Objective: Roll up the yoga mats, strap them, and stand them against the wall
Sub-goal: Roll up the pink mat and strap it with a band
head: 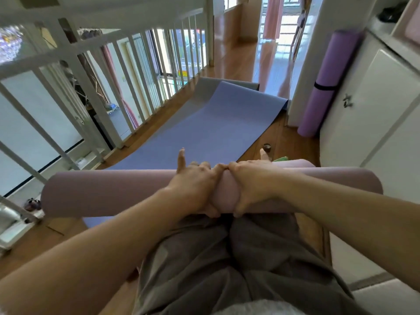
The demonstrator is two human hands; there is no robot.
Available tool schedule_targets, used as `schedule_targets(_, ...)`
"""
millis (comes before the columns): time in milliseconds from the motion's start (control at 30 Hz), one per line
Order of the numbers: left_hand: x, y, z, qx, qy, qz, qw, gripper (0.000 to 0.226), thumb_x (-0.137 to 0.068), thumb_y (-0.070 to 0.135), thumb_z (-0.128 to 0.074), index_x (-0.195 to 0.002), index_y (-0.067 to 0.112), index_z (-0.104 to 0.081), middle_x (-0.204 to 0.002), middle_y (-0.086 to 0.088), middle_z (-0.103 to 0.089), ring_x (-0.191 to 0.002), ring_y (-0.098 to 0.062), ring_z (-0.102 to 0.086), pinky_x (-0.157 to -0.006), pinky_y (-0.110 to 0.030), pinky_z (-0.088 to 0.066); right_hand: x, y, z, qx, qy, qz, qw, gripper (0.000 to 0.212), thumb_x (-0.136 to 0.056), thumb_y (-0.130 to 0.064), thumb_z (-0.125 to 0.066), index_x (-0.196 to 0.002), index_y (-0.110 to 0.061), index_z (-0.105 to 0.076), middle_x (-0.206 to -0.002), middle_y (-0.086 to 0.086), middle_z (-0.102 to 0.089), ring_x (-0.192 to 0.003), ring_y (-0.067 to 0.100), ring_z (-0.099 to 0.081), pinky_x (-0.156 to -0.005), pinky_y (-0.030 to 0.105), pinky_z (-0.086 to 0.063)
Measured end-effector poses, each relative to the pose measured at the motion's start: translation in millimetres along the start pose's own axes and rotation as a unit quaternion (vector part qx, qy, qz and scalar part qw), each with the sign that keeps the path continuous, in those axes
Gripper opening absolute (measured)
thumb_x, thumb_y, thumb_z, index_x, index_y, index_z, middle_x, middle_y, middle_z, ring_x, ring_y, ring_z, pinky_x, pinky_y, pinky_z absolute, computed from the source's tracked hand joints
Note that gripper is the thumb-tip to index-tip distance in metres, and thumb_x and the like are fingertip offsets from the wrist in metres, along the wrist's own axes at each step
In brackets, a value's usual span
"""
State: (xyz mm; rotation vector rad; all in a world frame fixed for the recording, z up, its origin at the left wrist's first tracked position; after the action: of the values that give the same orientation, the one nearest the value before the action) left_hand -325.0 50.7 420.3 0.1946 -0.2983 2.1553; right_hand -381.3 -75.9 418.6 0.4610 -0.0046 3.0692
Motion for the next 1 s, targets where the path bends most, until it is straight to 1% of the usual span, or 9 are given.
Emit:
schedule_targets(133, -13.2, -3.1, 12.9, 0.018, -0.059, 0.006, 0.998, 0.101, -0.071, 0.062, -0.071, -0.147, 0.020, -0.020, -0.136, -0.006, -0.046, -0.129, -0.028, -0.042, -0.107, -0.066, 0.007, 11.2, -14.3, -19.5, 0.098, 0.146, -0.014, 0.984, 0.092, -0.068, -0.063, -0.065, -0.138, -0.016, -0.030, -0.124, 0.004, -0.054, -0.114, 0.026, -0.053, -0.112, 0.061, 0.003)
schedule_targets(233, -6.3, 10.7, -0.3, -0.019, 0.025, 0.029, 0.999, 0.098, -0.075, 0.056, -0.067, -0.148, 0.016, -0.015, -0.135, -0.008, -0.043, -0.126, -0.030, -0.042, -0.106, -0.065, 0.015, 4.8, -3.6, -12.3, 0.043, 0.112, -0.002, 0.993, 0.089, -0.062, -0.065, -0.069, -0.131, -0.017, -0.040, -0.117, 0.001, -0.057, -0.109, 0.023, -0.057, -0.115, 0.057, -0.010)
schedule_targets(333, 0.9, 9.6, -10.3, -0.026, 0.103, 0.024, 0.994, 0.104, -0.070, 0.066, -0.063, -0.149, 0.022, -0.012, -0.137, -0.005, -0.043, -0.125, -0.026, -0.044, -0.110, -0.062, 0.010, -5.5, 2.0, 2.4, -0.002, 0.067, 0.012, 0.998, 0.088, -0.058, -0.065, -0.074, -0.126, -0.017, -0.044, -0.116, -0.001, -0.058, -0.110, 0.021, -0.056, -0.114, 0.059, -0.011)
schedule_targets(433, -9.3, -2.8, -4.3, 0.023, 0.067, 0.012, 0.997, 0.101, -0.069, 0.066, -0.066, -0.148, 0.022, -0.019, -0.135, -0.004, -0.046, -0.125, -0.027, -0.045, -0.110, -0.062, 0.007, -1.9, -3.4, -11.3, 0.048, 0.133, -0.016, 0.990, 0.094, -0.062, -0.064, -0.071, -0.135, -0.015, -0.039, -0.123, 0.003, -0.056, -0.115, 0.026, -0.054, -0.111, 0.062, 0.002)
schedule_targets(533, -20.8, -3.7, 4.3, 0.044, 0.031, 0.013, 0.998, 0.099, -0.069, 0.066, -0.068, -0.146, 0.021, -0.025, -0.134, -0.005, -0.046, -0.126, -0.028, -0.043, -0.108, -0.067, 0.005, 2.5, -6.5, -28.8, 0.103, 0.233, -0.025, 0.967, 0.094, -0.058, -0.063, -0.071, -0.131, -0.010, -0.049, -0.112, 0.008, -0.064, -0.102, 0.031, -0.063, -0.109, 0.060, 0.005)
schedule_targets(633, -15.0, 2.4, -5.0, -0.009, 0.062, 0.044, 0.997, 0.097, -0.076, 0.057, -0.065, -0.149, 0.019, -0.014, -0.139, -0.007, -0.039, -0.129, -0.029, -0.039, -0.103, -0.070, 0.012, -3.7, -2.7, -18.7, 0.089, 0.188, -0.022, 0.978, 0.088, -0.066, -0.062, -0.065, -0.137, -0.015, -0.040, -0.119, 0.004, -0.060, -0.110, 0.026, -0.057, -0.112, 0.055, 0.008)
schedule_targets(767, -2.7, 4.6, -22.2, -0.065, 0.143, 0.049, 0.986, 0.091, -0.084, 0.053, -0.056, -0.151, 0.022, -0.003, -0.144, -0.006, -0.033, -0.130, -0.028, -0.037, -0.107, -0.069, 0.004, -7.8, -2.0, -8.4, 0.072, 0.173, 0.000, 0.982, 0.079, -0.067, -0.059, -0.066, -0.130, -0.018, -0.043, -0.114, -0.001, -0.060, -0.108, 0.021, -0.057, -0.115, 0.053, 0.002)
schedule_targets(867, 2.1, 6.5, -11.3, -0.052, 0.141, 0.041, 0.988, 0.082, -0.087, 0.048, -0.056, -0.149, 0.020, -0.009, -0.138, -0.007, -0.041, -0.124, -0.029, -0.044, -0.107, -0.069, 0.005, -1.7, -1.7, -2.9, 0.064, 0.146, 0.016, 0.987, 0.076, -0.064, -0.063, -0.064, -0.123, -0.018, -0.047, -0.108, -0.003, -0.061, -0.104, 0.019, -0.059, -0.116, 0.054, 0.001)
schedule_targets(1000, 30.4, 18.6, -3.1, -0.083, 0.110, 0.035, 0.990, 0.095, -0.080, 0.052, -0.062, -0.149, 0.014, -0.008, -0.138, -0.010, -0.042, -0.123, -0.030, -0.047, -0.106, -0.067, 0.012, 20.3, -5.6, 1.6, 0.086, 0.134, 0.074, 0.985, 0.075, -0.063, -0.067, -0.062, -0.120, -0.019, -0.049, -0.105, -0.007, -0.062, -0.101, 0.014, -0.059, -0.116, 0.050, 0.000)
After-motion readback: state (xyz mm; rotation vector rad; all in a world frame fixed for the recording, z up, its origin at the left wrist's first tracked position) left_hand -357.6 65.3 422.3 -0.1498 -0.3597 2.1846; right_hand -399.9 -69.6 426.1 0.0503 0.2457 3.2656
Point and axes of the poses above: each hand's wrist, its own x-axis away from the middle knuckle, its own z-axis out of the back of the hand, y = z × x, the point moved 2 cm from there along -x, towards the middle knuckle
